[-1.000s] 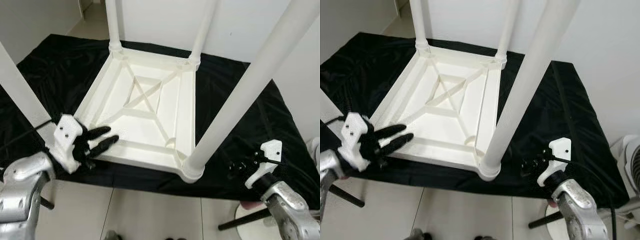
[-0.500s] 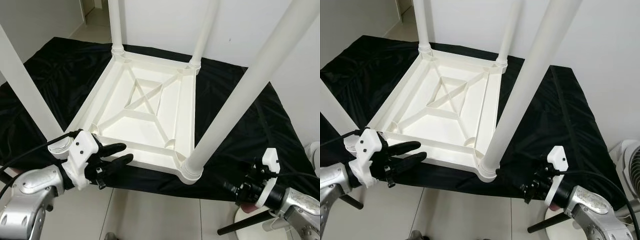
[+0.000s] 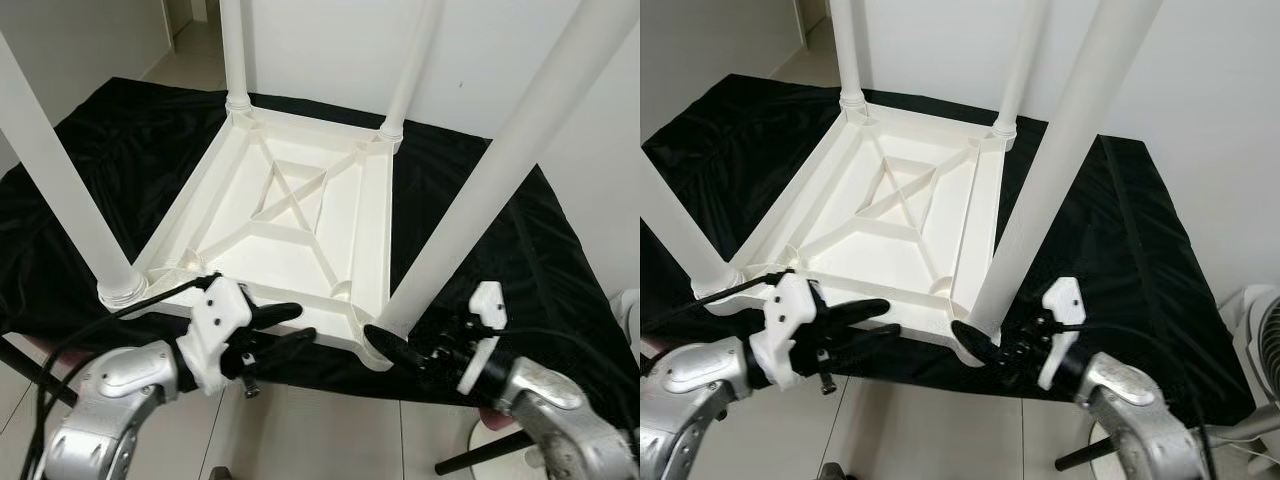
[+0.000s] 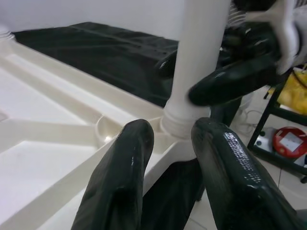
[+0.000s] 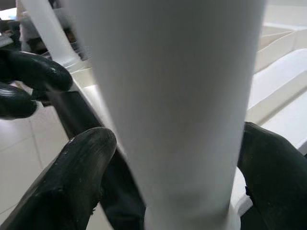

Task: Building children table

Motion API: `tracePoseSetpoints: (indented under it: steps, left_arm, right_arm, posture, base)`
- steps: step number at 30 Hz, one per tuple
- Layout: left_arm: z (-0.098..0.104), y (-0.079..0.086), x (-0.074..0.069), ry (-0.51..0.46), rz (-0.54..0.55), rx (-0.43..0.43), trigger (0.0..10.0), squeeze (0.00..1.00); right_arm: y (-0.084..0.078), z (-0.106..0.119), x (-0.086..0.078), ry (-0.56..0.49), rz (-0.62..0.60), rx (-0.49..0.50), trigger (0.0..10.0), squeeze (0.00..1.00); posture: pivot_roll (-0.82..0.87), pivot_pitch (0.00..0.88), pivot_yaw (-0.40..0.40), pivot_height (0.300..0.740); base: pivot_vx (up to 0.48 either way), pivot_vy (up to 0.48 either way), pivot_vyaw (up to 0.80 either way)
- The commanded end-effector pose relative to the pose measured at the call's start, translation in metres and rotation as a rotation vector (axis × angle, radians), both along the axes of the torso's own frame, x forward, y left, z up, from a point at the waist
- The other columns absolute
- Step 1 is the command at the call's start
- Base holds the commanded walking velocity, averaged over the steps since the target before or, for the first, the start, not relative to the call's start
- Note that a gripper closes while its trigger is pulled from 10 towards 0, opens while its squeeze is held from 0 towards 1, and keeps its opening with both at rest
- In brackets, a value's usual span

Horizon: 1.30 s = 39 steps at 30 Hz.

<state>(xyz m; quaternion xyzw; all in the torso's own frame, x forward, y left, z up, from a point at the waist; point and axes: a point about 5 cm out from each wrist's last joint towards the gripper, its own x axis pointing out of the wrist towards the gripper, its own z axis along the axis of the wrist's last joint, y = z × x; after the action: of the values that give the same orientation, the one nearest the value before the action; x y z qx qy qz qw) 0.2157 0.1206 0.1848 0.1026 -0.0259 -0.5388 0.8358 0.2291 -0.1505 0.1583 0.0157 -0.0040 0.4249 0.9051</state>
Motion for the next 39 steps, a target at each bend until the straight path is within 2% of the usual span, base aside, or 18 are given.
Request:
tracePoseSetpoints:
  steps: [1, 5, 6, 9, 10, 11, 12, 13, 14, 15, 16, 18, 20, 24, 30, 31, 34, 39]
  left_arm:
    - [0.001, -0.002, 0.005, -0.021, 0.105, -0.013, 10.0, 0.0]
    - [0.002, -0.009, 0.01, -0.041, 0.12, -0.023, 10.0, 0.0]
    - [0.002, -0.013, 0.013, -0.048, 0.12, -0.031, 10.0, 0.0]
    - [0.003, -0.016, 0.015, -0.053, 0.12, -0.035, 10.0, 0.0]
    - [0.003, -0.019, 0.018, -0.056, 0.124, -0.042, 10.0, 0.0]
    - [0.003, -0.022, 0.021, -0.053, 0.133, -0.051, 10.0, 0.0]
    - [0.003, -0.022, 0.021, -0.053, 0.133, -0.051, 10.0, 0.0]
    - [0.003, -0.024, 0.023, -0.055, 0.135, -0.057, 10.0, 0.0]
    - [0.003, -0.024, 0.023, -0.055, 0.135, -0.057, 10.0, 0.0]
    - [0.004, -0.027, 0.024, -0.061, 0.139, -0.066, 10.0, 0.0]
    - [0.004, -0.027, 0.024, -0.061, 0.139, -0.066, 10.0, 0.0]
    - [0.005, -0.034, 0.025, -0.051, 0.138, -0.089, 10.0, 0.0]
    - [0.005, -0.034, 0.025, -0.051, 0.138, -0.089, 10.0, 0.0]
    - [0.009, -0.047, 0.031, -0.048, 0.192, -0.13, 10.0, 0.0]
    - [0.01, -0.051, 0.031, -0.051, 0.205, -0.146, 10.0, 0.0]
    - [0.01, -0.053, 0.031, -0.055, 0.208, -0.15, 10.0, 0.0]
    - [0.008, -0.054, 0.031, -0.086, 0.192, -0.109, 10.0, 0.0]
    - [0.001, -0.057, 0.026, -0.075, 0.138, -0.077, 10.0, 0.0]
  right_arm:
    - [0.0, -0.003, 0.003, -0.001, -0.027, -0.006, 10.0, 0.0]
    - [0.006, -0.008, 0.013, -0.01, -0.092, 0.001, 10.0, 0.0]
    - [0.006, -0.01, 0.02, -0.018, -0.138, 0.002, 10.0, 0.0]
    - [0.004, -0.012, 0.025, -0.013, -0.181, 0.009, 10.0, 0.0]
    - [-0.001, -0.013, 0.029, -0.017, -0.221, -0.002, 10.0, 0.0]
    - [-0.013, -0.014, 0.034, -0.016, -0.281, -0.008, 10.0, 0.0]
    - [-0.013, -0.014, 0.034, -0.016, -0.281, -0.008, 10.0, 0.0]
    - [-0.022, -0.014, 0.037, -0.022, -0.33, -0.017, 10.0, 0.0]
    - [-0.022, -0.014, 0.037, -0.022, -0.33, -0.017, 10.0, 0.0]
    - [-0.033, -0.013, 0.04, -0.027, -0.378, -0.018, 10.0, 0.0]
    - [-0.033, -0.013, 0.04, -0.027, -0.378, -0.018, 10.0, 0.0]
    - [-0.05, -0.01, 0.046, -0.055, -0.488, -0.016, 10.0, 0.0]
    - [-0.05, -0.01, 0.046, -0.055, -0.488, -0.016, 10.0, 0.0]
    - [-0.07, -0.009, 0.053, -0.076, -0.667, 0.034, 10.0, 0.0]
    - [-0.071, -0.011, 0.055, -0.077, -0.712, 0.051, 10.0, 0.0]
    - [-0.069, -0.012, 0.055, -0.072, -0.7, 0.054, 10.0, 0.0]
    - [-0.049, -0.016, 0.052, -0.068, -0.566, 0.025, 10.0, 0.0]
    - [-0.042, -0.017, 0.054, -0.078, -0.491, 0.017, 10.0, 0.0]
  posture:
    - [0.01, 0.075, -0.069, 0.74]
    - [0.02, 0.071, -0.076, 0.74]
    - [0.02, 0.073, -0.08, 0.74]
    - [0.02, 0.075, -0.083, 0.74]
    - [0.01, 0.08, -0.086, 0.74]
    - [0.01, 0.078, -0.086, 0.74]
    - [0.01, 0.078, -0.086, 0.74]
    - [0.01, 0.078, -0.086, 0.74]
    - [0.01, 0.078, -0.086, 0.74]
    - [0.01, 0.078, -0.086, 0.74]
    - [0.01, 0.078, -0.086, 0.74]
    - [-0.01, 0.078, -0.082, 0.74]
    - [-0.01, 0.078, -0.082, 0.74]
    - [-0.01, 0.083, -0.084, 0.74]
    - [0.0, 0.085, -0.079, 0.74]
    - [0.0, 0.088, -0.086, 0.74]
    - [0.0, 0.092, -0.083, 0.74]
    - [0.0, 0.089, -0.081, 0.74]
  base:
    - [0.0, 0.0, 0.0]
    - [0.0, 0.0, 0.0]
    - [0.0, 0.0, 0.0]
    - [0.0, 0.0, 0.0]
    - [0.0, 0.0, 0.0]
    - [0.0, 0.0, 0.0]
    - [0.0, 0.0, 0.0]
    - [0.0, 0.0, 0.0]
    - [0.0, 0.0, 0.0]
    - [0.0, 0.0, 0.0]
    - [0.0, 0.0, 0.0]
    - [0.0, 0.0, 0.0]
    - [0.0, 0.0, 0.0]
    - [0.0, 0.0, 0.0]
    - [0.0, 0.0, 0.0]
    - [0.0, 0.0, 0.0]
    - [0.0, 0.0, 0.0]
    - [0.0, 0.0, 0.0]
